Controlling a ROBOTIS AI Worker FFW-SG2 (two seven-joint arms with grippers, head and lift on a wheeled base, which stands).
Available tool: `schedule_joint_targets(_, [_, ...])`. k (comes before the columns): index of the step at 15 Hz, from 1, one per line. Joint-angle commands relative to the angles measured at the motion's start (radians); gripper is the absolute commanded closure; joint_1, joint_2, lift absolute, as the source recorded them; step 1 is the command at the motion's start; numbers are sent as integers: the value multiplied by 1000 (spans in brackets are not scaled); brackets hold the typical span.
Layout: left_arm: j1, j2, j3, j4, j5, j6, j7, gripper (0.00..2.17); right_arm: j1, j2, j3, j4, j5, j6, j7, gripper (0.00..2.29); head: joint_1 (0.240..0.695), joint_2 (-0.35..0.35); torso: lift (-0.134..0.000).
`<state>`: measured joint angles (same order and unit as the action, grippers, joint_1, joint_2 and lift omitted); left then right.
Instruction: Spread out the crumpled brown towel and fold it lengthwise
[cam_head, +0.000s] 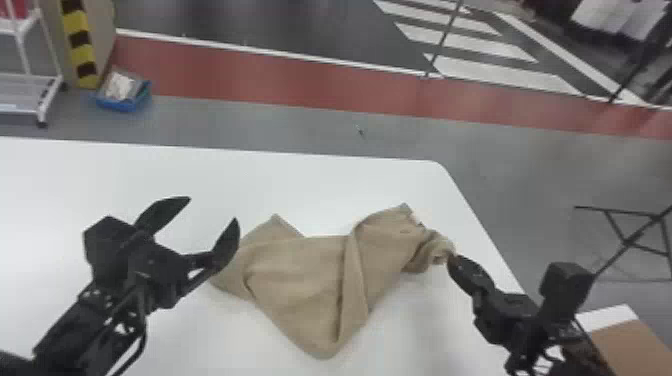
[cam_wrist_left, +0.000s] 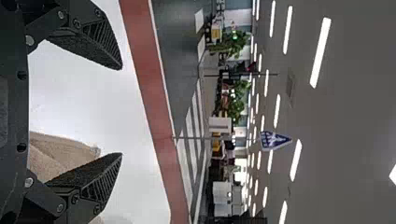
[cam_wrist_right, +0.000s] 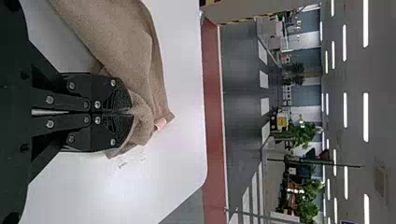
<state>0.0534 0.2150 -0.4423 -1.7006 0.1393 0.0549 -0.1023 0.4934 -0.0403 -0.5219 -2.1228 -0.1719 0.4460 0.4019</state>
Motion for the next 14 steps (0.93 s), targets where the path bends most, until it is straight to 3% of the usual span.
schedule_joint_targets(1, [-96,-34,-76,96,-3,21,-19,262,42,11,16,-6,6,-51,3,1355,695,-350,-124])
schedule_joint_targets(4, [-147,-66,-127,177,-4,37,-42,262,63,13,46,-9,23,-75,3,1355,695,-350,-124])
schedule_joint_targets(6, [-150,-75,-138,182,-9,138,-65,265,67,13,53,-9,25,-82,5,1355,695,-350,-124])
schedule_joint_targets(12, [-104,-52,-85,104,-44,273,-66,421,54,13,63,-2,32,-97,5,1355,695,-350,-124])
schedule_joint_targets(14, [-96,-43,-73,64,-70,325,-71,839,51,13,69,-2,35,-97,5,1355,695,-350,-124])
